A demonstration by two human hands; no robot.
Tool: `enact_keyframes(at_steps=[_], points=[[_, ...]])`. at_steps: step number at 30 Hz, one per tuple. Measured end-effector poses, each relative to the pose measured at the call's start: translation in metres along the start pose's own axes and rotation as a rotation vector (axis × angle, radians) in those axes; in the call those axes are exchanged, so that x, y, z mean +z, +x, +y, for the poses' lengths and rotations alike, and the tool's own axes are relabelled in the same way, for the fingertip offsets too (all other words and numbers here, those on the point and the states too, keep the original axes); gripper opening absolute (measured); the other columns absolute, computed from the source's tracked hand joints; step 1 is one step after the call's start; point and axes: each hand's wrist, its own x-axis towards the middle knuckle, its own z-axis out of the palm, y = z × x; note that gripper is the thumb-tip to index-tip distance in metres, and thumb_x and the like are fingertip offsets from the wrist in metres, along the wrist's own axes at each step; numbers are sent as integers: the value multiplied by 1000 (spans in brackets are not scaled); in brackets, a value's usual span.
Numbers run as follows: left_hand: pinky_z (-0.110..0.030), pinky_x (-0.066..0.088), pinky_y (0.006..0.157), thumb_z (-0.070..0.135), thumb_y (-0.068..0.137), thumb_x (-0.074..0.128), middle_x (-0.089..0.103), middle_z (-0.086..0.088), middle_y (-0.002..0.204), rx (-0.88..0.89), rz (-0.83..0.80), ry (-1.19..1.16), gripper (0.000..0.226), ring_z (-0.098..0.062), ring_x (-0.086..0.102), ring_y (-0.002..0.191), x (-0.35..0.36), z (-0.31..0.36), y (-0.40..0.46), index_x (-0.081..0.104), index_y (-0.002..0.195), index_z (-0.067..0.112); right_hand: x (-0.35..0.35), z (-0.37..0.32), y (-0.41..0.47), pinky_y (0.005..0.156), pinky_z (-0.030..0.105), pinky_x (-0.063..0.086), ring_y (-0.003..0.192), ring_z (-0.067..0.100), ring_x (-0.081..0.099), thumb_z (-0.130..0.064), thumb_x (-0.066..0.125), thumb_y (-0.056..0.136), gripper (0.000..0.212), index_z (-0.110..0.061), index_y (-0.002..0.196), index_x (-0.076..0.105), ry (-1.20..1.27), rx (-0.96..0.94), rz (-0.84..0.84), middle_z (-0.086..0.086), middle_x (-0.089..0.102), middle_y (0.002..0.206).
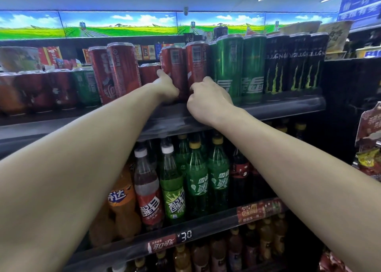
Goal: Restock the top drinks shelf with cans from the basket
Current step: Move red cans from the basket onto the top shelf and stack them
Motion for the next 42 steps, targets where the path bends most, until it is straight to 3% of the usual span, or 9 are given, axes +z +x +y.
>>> enact_keyframes(at_steps=[3,8,20,22,25,33,35,37,42], points=[[-47,39,115,26,102,62,45,-26,155,19,11,62,81,-42,47,141,0,-2,1,14,163,3,6,1,1,86,36,38,117,33,52,-19,39,98,37,-10,124,64,-4,-9,16,11,51,133],[-50,39,117,29,101,62,46,-24,155,7,1,42,79,-42,47,141,2,-2,9,19,163,5,9,0,0,96,40,41,123,38,51,-18,40,99,41,-11,134,59,54,30,34,18,46,138],[-48,36,116,29,103,58,43,-23,157,-15,20,31,76,-40,45,143,5,2,5,18,162,1,13,3,2,92,37,41,120,36,54,-16,38,98,40,-11,131,62,48,30,49,16,52,133],[-43,38,112,26,104,57,41,-22,158,-26,22,-29,83,-38,45,142,4,5,2,5,163,0,14,4,4,86,35,38,119,35,55,-16,38,98,41,-11,129,64,43,33,40,15,53,132],[-34,43,88,18,105,54,46,-25,151,13,40,-52,89,-36,55,126,-5,8,-5,-12,161,-2,13,4,4,82,33,34,120,35,55,-16,38,97,42,-12,129,65,51,39,31,14,54,132],[-34,43,63,8,101,48,60,-27,127,223,35,84,67,-34,62,98,-36,9,-46,13,157,-2,5,0,-1,84,35,34,121,37,53,-16,37,96,43,-10,133,60,52,58,-21,16,51,134],[-38,49,72,7,99,52,63,-22,119,306,75,92,58,-32,62,101,-41,3,-59,28,152,2,3,0,0,83,33,35,118,36,54,-15,37,95,44,-8,130,62,60,57,-48,16,52,133],[-41,53,85,7,97,58,63,-15,114,423,184,88,46,-30,64,102,-50,-6,-72,43,140,5,1,1,0,83,33,38,115,35,55,-15,38,94,42,-6,126,63,91,56,-53,15,56,130],[-44,53,80,14,89,67,63,-8,100,533,554,97,30,-24,59,88,-90,-39,-93,55,116,8,-4,-9,-9,90,38,49,108,29,58,-16,48,96,31,-9,124,60,231,11,109,11,61,120]])
